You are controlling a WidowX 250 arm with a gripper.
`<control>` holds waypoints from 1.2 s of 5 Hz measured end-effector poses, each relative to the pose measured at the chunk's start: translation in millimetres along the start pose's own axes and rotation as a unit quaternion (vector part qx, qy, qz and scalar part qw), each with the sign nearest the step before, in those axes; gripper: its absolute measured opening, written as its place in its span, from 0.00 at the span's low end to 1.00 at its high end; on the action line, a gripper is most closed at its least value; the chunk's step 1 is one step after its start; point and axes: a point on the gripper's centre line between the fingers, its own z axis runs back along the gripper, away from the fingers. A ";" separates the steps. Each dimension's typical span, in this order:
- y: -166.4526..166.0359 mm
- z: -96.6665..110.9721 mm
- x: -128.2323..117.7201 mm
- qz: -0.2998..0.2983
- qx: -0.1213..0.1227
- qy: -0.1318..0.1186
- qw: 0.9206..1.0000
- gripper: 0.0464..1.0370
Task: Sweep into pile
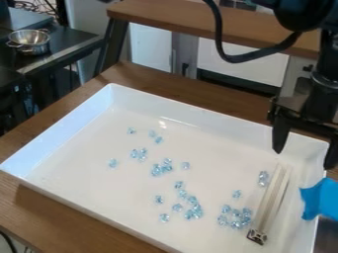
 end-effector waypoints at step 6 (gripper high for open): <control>6.2 -47.5 -27.5 -0.012 0.016 0.028 0.999 0.96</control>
